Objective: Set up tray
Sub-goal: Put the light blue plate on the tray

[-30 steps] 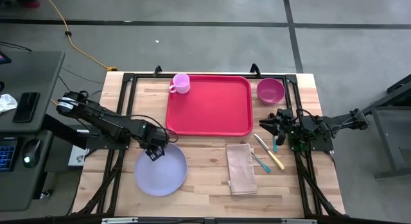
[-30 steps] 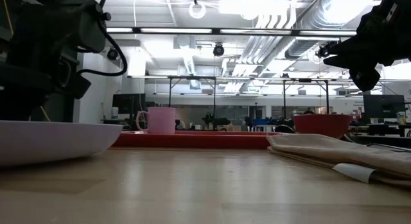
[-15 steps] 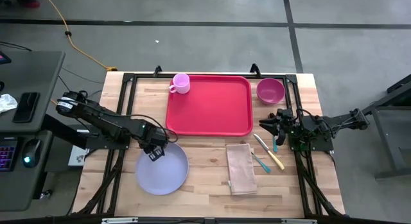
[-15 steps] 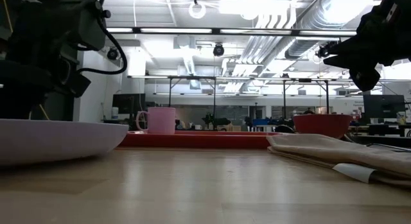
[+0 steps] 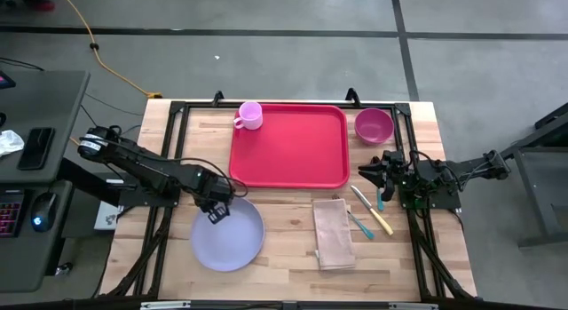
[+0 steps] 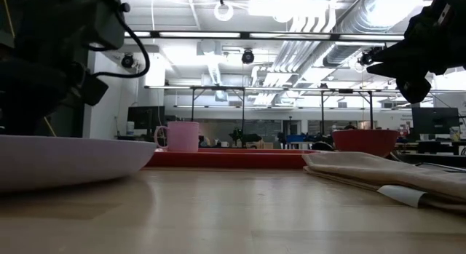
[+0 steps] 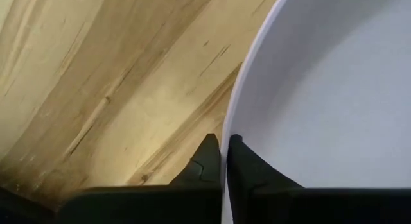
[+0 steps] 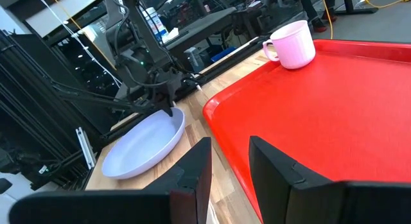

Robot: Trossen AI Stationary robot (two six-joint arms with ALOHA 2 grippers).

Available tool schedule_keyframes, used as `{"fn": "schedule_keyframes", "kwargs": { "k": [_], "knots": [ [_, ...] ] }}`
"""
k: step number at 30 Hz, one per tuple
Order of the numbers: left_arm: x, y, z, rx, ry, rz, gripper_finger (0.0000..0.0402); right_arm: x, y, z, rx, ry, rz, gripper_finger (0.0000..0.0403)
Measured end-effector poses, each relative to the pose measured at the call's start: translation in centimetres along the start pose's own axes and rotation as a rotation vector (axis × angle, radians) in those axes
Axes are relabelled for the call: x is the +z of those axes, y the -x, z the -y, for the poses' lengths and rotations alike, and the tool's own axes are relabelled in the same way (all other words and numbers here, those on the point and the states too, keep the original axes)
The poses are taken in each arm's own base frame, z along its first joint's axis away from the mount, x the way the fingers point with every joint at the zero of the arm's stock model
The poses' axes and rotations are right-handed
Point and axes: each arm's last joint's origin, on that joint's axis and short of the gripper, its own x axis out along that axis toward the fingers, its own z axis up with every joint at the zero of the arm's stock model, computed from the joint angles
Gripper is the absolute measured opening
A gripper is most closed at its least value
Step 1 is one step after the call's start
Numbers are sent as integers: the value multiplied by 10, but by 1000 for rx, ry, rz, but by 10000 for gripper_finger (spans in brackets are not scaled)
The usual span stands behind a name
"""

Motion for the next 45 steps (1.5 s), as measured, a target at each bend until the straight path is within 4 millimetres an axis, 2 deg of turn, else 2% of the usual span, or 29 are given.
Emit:
{"fn": "schedule_keyframes", "kwargs": {
  "k": [6, 17, 24, 34, 40, 45],
  "knots": [
    [0, 2, 2, -38, 15, -39, 12, 0, 0, 0, 1, 0, 0, 83],
    [-3, 9, 5, -107, 42, -111, 12, 0, 0, 0, 0, 1, -1, 83],
    [1, 43, 14, -101, 50, -112, 12, 0, 0, 0, 0, 9, -1, 83],
    [8, 97, 32, -200, 75, -65, 12, 0, 0, 0, 0, 13, -1, 83],
    [10, 121, 37, -252, 118, -46, 12, 0, 0, 0, 0, 13, -2, 83],
    [11, 132, 40, -289, 149, -35, 12, 0, 0, 0, 0, 13, -1, 83]
  ]
}}
